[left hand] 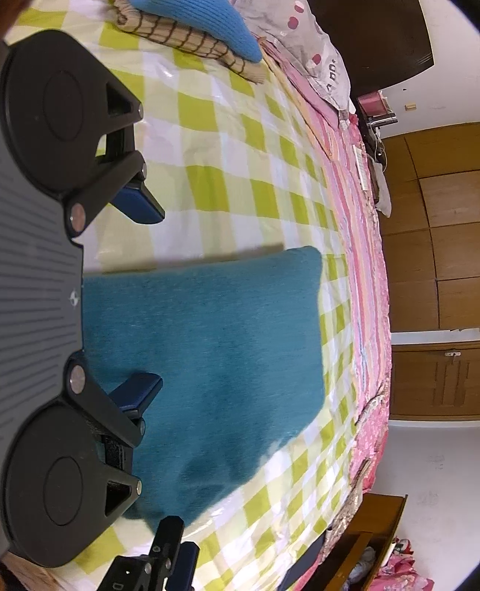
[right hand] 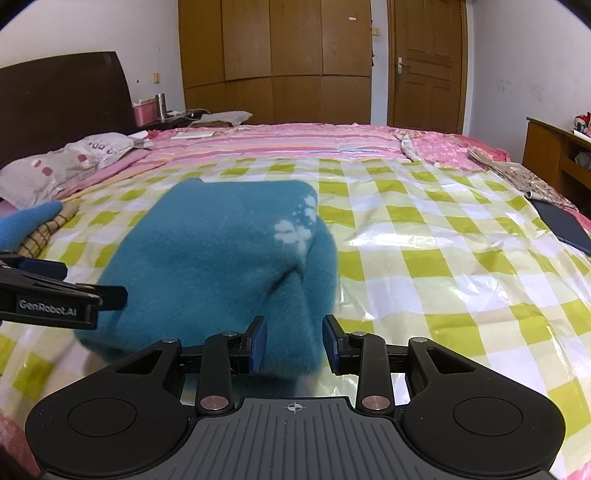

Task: Fold small clothes

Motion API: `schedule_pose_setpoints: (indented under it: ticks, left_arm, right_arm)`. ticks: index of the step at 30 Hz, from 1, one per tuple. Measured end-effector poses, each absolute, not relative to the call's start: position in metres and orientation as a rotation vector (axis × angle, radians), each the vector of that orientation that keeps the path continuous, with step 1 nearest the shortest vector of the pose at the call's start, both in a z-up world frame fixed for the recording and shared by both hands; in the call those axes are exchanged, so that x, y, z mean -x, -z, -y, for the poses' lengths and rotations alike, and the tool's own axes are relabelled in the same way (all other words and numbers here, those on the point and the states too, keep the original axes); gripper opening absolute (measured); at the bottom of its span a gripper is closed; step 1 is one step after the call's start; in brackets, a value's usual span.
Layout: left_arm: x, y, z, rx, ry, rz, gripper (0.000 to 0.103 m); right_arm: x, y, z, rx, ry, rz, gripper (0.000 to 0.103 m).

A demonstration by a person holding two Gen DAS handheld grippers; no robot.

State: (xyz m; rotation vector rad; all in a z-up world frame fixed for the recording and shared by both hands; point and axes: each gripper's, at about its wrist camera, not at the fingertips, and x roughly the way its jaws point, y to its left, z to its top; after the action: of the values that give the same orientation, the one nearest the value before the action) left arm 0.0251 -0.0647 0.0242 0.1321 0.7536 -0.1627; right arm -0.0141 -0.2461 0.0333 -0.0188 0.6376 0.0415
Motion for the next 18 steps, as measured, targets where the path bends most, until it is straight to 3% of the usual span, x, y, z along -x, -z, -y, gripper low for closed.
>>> schedule_pose_setpoints:
  ticks: [10, 18]
  left_arm:
    - [-0.003, -0.004, 0.06, -0.127, 0.178, -0.806, 0.095]
    - [0.012, 0.012, 0.067, -0.173, 0.195, -0.858, 0.095]
  right_arm:
    - [0.038, -0.027, 0.237, -0.028, -0.058, -0.677, 0.034]
    - [0.052, -0.016, 0.227, -0.051, -0.041, -0.708, 0.041]
